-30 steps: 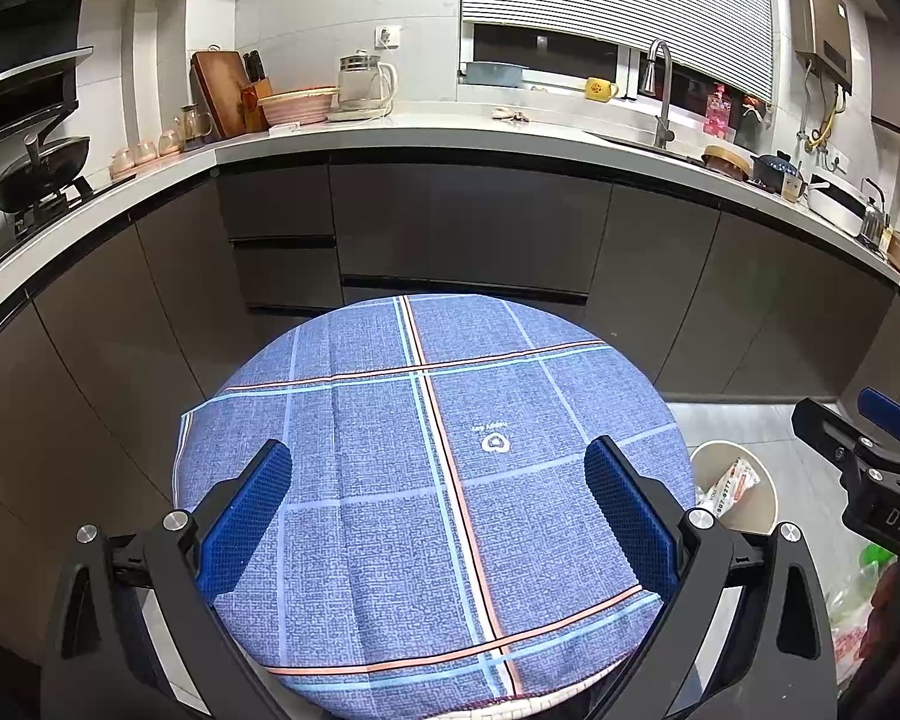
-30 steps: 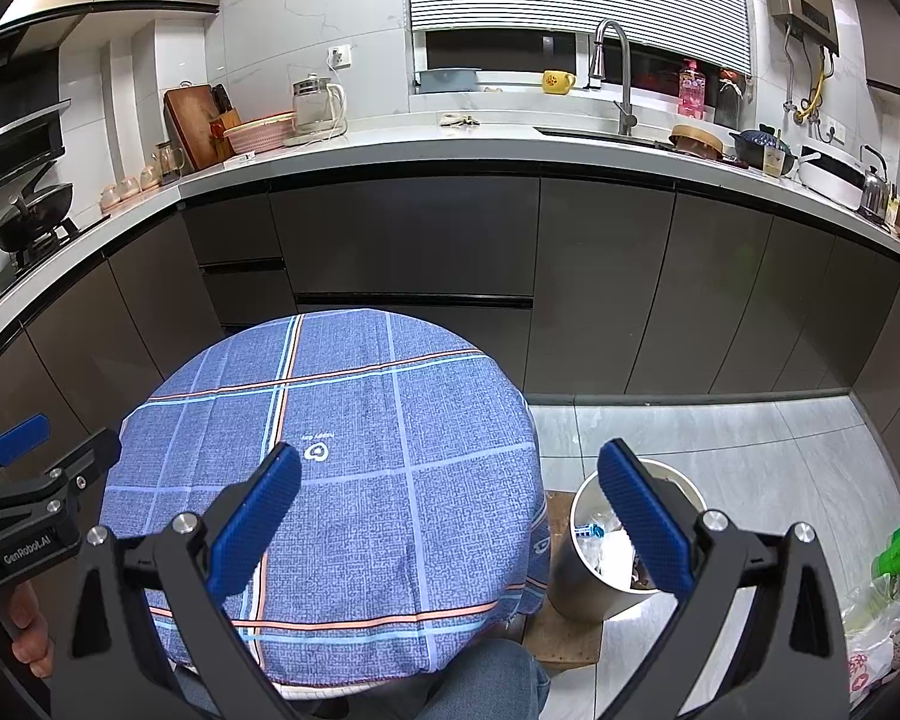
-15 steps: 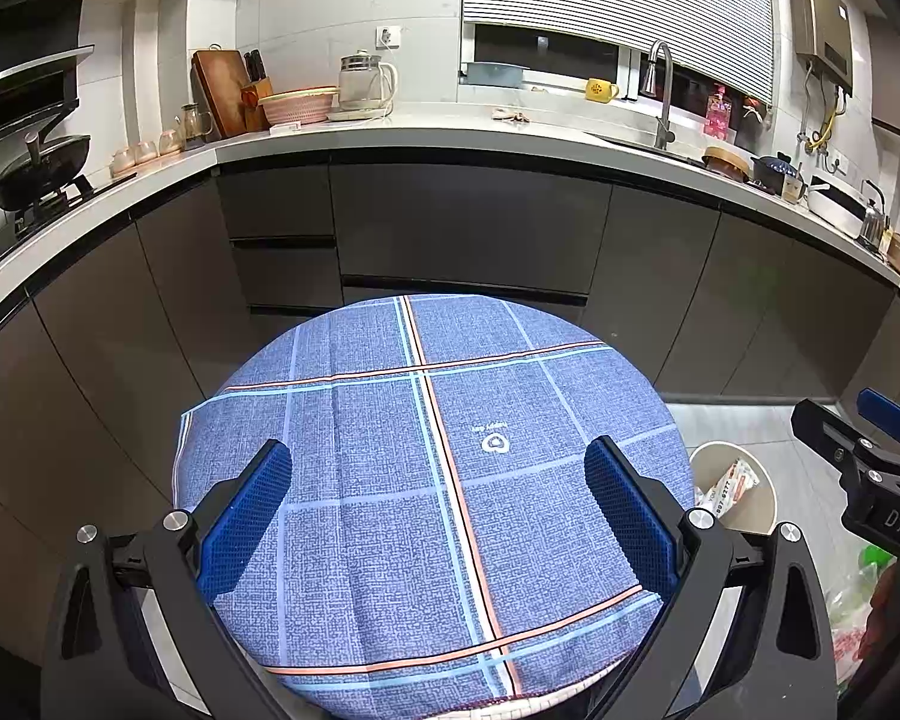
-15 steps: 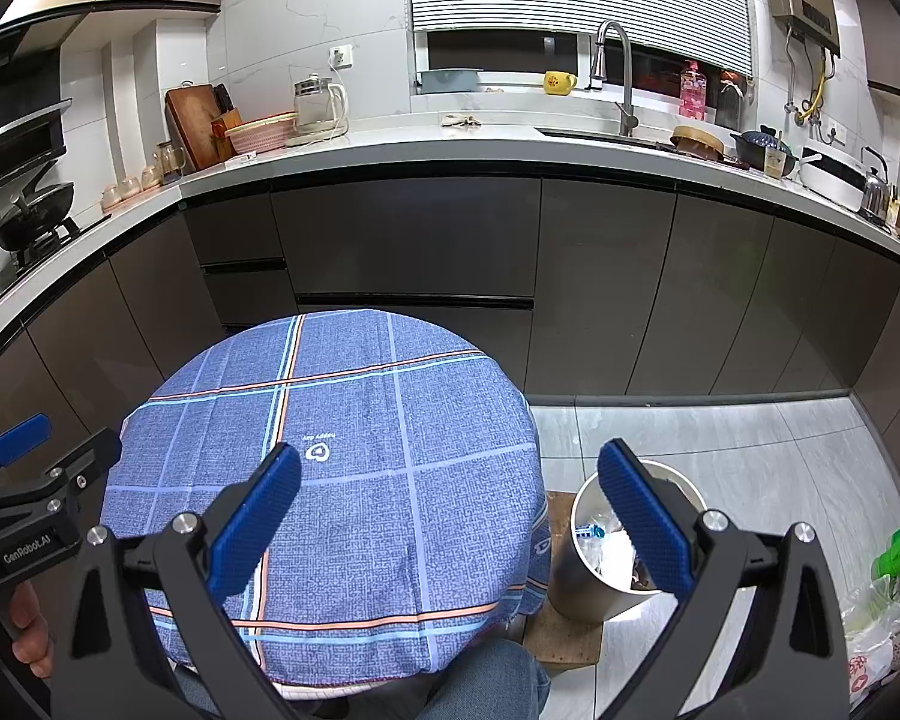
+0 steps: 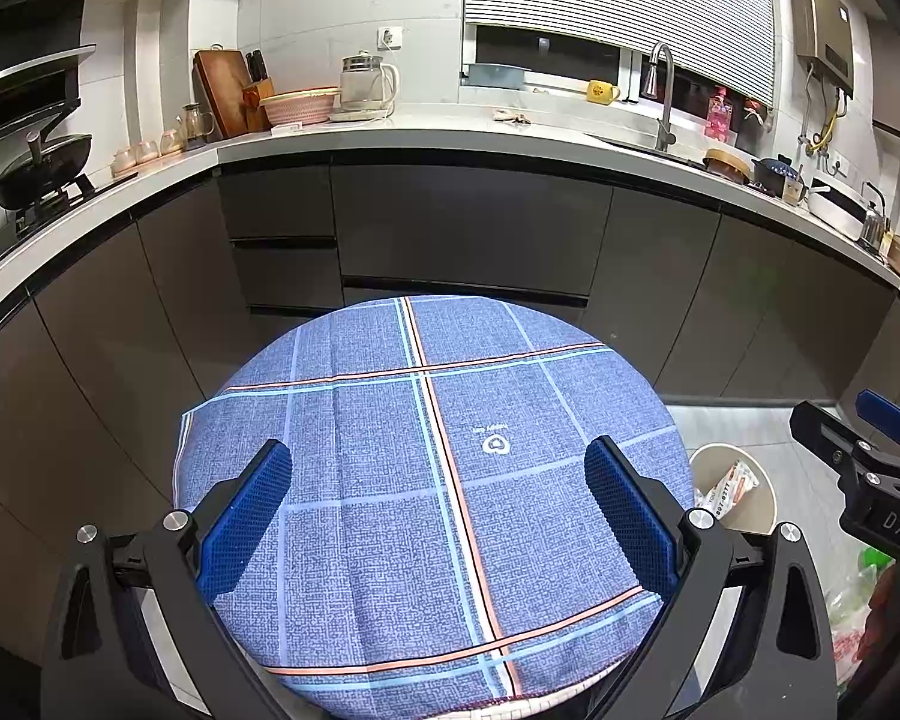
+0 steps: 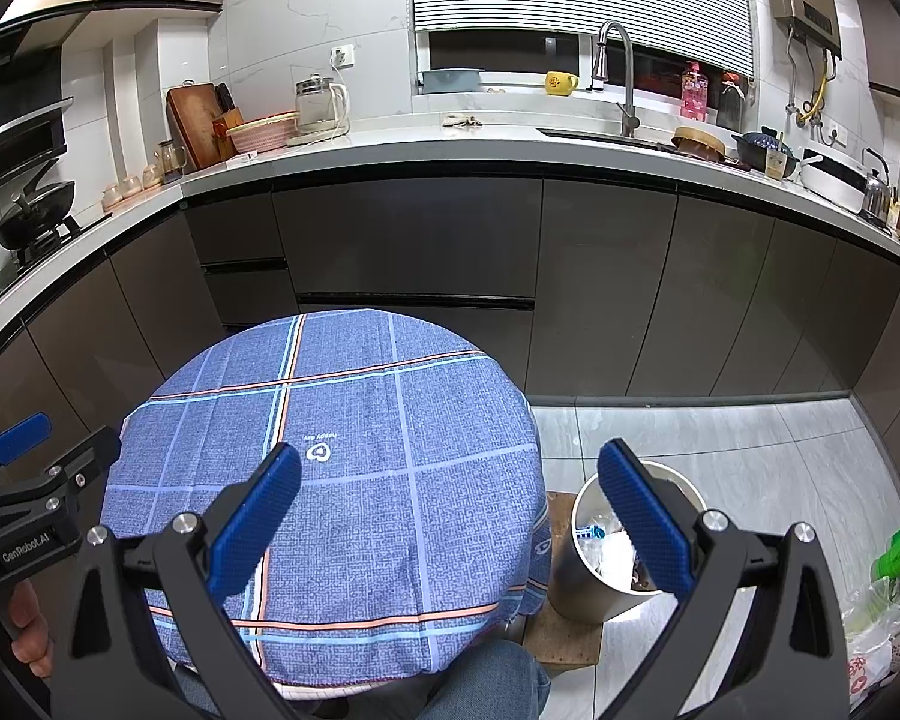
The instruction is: Collect trash
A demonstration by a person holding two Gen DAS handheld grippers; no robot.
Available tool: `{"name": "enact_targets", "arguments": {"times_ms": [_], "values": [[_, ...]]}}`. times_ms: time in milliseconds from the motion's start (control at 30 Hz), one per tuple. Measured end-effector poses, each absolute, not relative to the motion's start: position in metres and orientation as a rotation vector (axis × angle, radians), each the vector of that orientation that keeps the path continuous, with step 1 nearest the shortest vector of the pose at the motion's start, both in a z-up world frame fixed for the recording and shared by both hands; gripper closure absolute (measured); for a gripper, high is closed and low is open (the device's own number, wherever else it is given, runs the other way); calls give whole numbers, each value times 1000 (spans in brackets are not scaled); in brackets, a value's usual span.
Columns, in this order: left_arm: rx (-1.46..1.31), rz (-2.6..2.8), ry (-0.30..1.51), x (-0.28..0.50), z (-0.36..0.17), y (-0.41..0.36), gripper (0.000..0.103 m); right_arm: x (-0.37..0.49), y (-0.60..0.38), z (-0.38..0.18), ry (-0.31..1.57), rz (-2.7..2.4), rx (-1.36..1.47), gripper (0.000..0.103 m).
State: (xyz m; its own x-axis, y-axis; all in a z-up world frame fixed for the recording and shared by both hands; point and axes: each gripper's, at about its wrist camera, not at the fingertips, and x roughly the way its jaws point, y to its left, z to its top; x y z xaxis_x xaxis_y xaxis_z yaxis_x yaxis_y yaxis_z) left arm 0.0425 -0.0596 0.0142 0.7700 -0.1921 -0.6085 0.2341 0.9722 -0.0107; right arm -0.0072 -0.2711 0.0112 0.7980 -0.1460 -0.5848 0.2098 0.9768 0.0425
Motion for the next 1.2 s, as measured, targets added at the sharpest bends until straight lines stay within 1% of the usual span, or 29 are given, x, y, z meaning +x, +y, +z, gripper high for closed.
{"name": "enact_targets", "arguments": {"times_ms": [1200], "values": [[68,-235,651,42,16,-58,9,-7,-272,11,617,-185,105,4]]}}
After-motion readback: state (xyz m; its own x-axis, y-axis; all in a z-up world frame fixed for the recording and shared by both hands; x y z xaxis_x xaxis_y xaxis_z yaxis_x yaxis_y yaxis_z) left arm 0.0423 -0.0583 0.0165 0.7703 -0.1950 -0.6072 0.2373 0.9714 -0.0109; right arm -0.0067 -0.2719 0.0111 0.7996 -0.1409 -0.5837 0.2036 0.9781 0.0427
